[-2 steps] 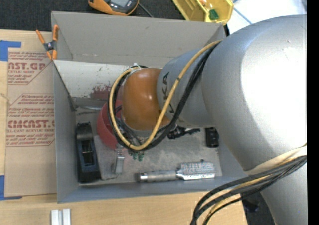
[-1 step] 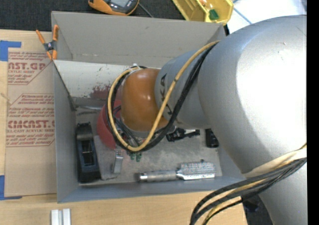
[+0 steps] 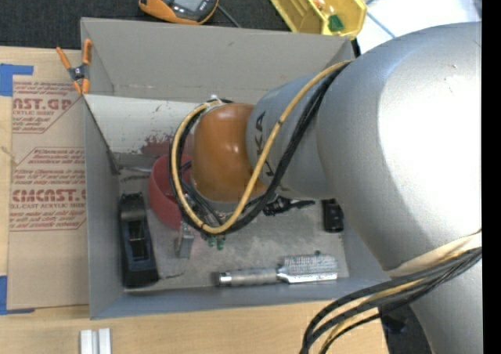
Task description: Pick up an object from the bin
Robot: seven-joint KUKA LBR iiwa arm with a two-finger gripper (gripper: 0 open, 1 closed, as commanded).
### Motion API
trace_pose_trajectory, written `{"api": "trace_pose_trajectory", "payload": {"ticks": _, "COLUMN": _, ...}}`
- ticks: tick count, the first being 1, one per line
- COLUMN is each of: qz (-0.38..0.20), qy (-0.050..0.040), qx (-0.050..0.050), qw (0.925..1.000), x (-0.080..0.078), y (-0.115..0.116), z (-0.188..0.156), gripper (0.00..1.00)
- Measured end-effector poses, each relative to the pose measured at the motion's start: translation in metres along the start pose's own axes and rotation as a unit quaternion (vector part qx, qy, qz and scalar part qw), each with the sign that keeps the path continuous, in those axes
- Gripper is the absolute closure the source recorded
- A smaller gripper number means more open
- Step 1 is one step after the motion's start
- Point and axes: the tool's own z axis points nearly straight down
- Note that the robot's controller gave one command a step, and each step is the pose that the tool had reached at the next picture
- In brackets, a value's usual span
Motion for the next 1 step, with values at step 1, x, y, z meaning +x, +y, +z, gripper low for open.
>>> {"api": "trace_pose_trajectory", "payload": {"ticks": 1, "qz": -0.005, "qy": -0.0001, "qx": 0.000, "qw": 1.0000, "x": -0.0007, "y": -0.0005, "z": -0.0004, "gripper": 1.00}}
